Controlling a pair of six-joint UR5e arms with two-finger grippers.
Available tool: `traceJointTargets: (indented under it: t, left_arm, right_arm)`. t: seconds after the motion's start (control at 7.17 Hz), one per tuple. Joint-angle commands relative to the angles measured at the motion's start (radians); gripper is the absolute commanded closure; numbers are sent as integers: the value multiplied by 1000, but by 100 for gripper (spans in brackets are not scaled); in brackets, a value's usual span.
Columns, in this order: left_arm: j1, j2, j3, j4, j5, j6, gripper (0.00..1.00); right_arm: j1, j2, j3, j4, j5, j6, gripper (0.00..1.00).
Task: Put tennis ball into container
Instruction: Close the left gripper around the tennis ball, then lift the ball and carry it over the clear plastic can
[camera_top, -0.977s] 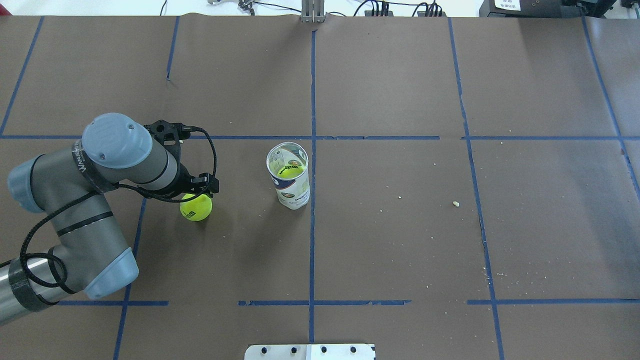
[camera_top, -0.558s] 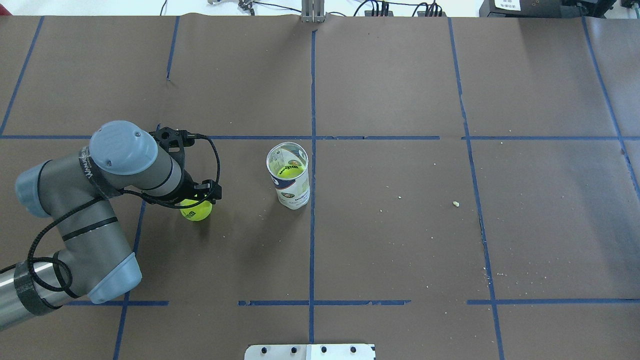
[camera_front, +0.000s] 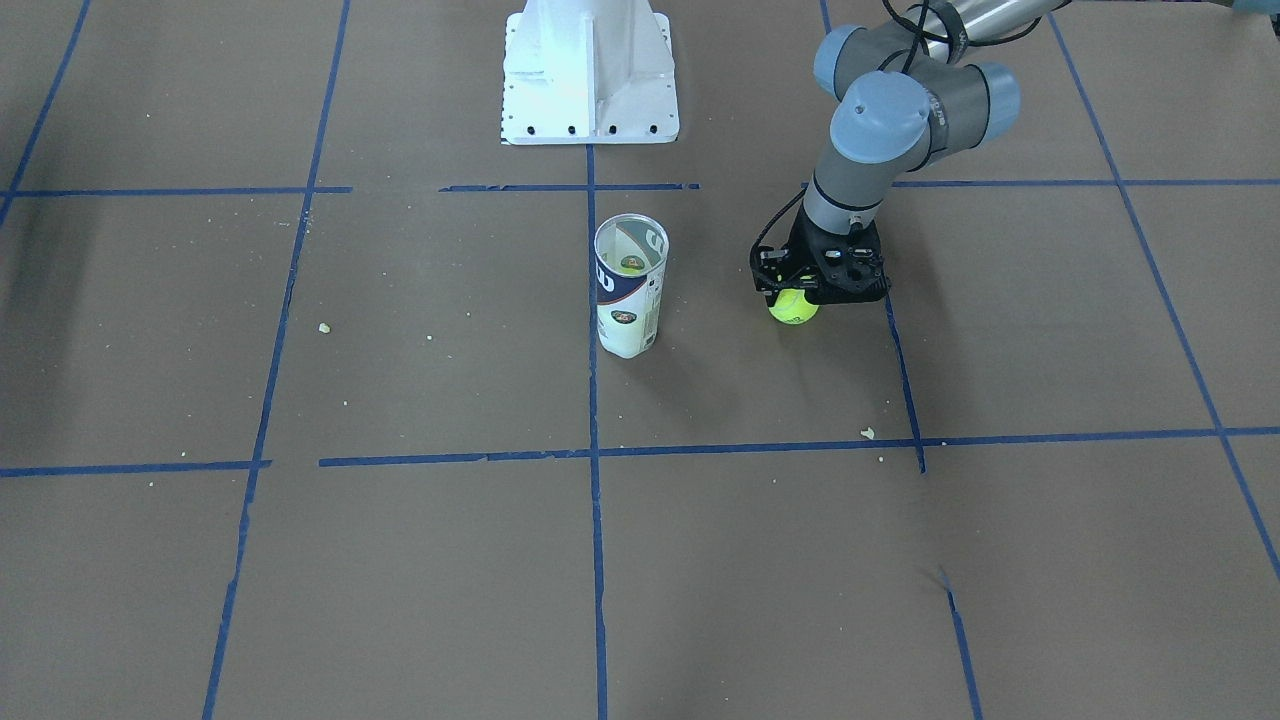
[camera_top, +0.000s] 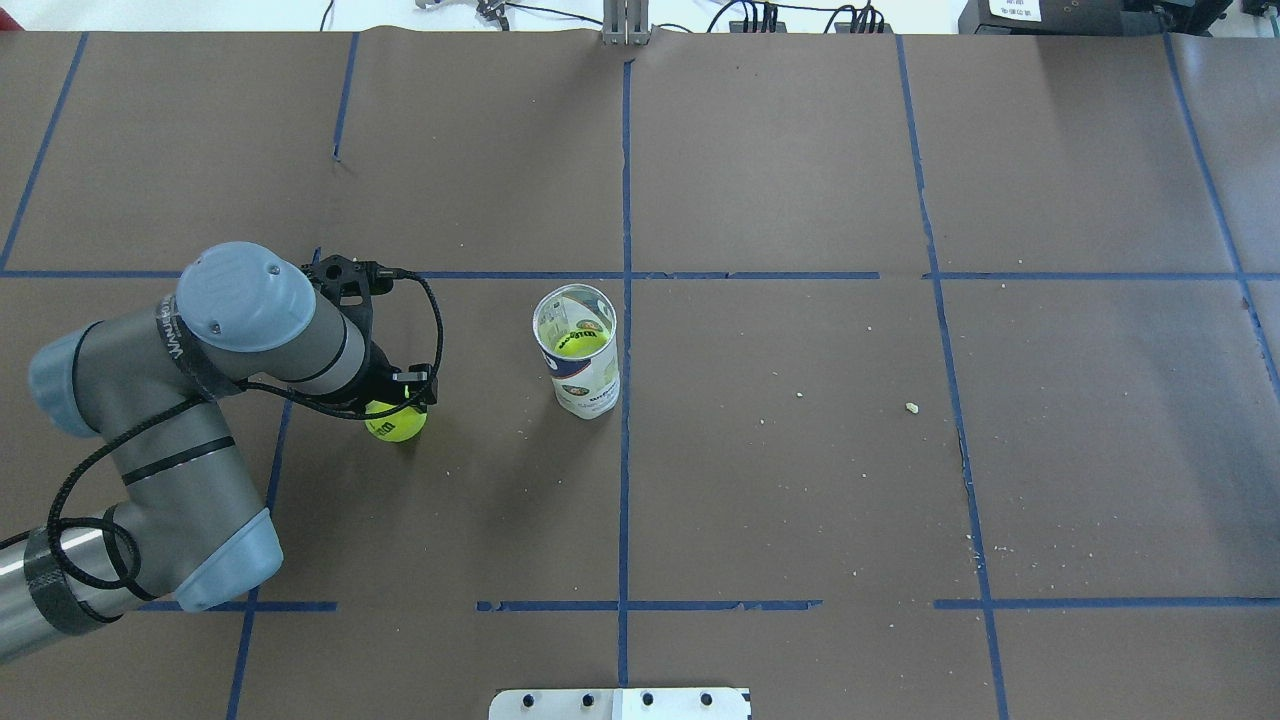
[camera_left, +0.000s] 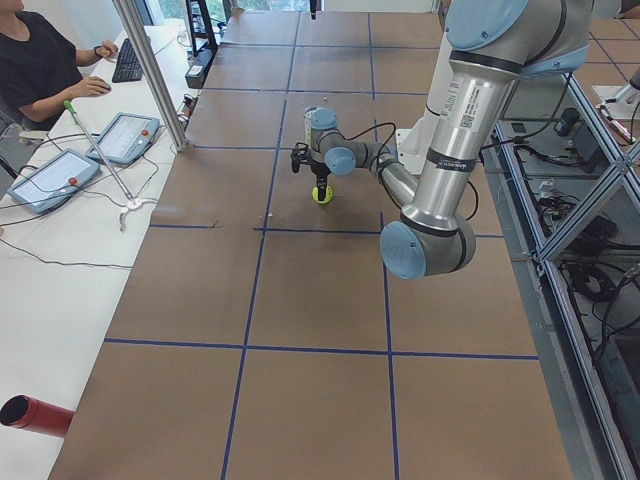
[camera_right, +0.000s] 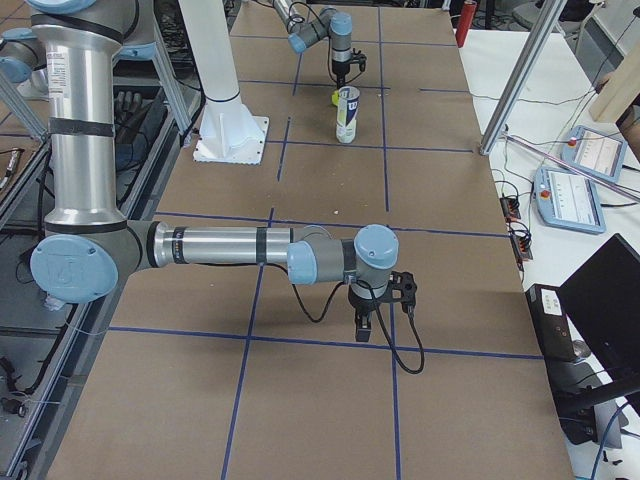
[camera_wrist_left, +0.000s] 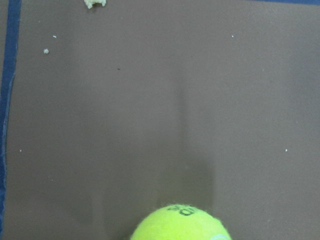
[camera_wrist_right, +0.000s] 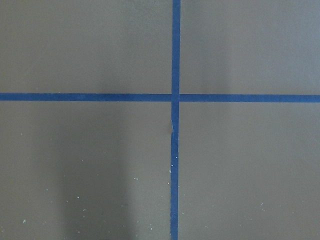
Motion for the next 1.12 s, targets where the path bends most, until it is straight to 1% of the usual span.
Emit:
traceJointTargets:
  t: [0.0, 0.14, 0.28, 0.42, 0.56, 0.7, 0.84, 0.98]
  left_arm:
    - [-22, 4, -135, 109, 0, 14, 100]
    - [-51, -19, -239, 283, -2, 28, 100]
    - [-123, -92, -291, 407, -2, 31, 100]
    - [-163, -187, -329, 565, -47, 57, 100]
    - [-183, -282, -357, 697, -84, 60, 100]
    - [-193, -381, -362, 793, -104, 60, 100]
    - [-193, -449, -345, 822, -141, 59, 100]
    - [-191, -505, -281, 818, -176, 45, 100]
  right_arm:
    - [0, 0, 0, 0, 0, 0, 0]
    - [0, 0, 0, 0, 0, 0, 0]
    - [0, 0, 0, 0, 0, 0, 0]
    - [0, 0, 0, 0, 0, 0, 0]
    - [0, 0, 0, 0, 0, 0, 0]
    - [0, 0, 0, 0, 0, 0, 0]
    - [0, 0, 0, 0, 0, 0, 0]
    - [0, 0, 0, 0, 0, 0, 0]
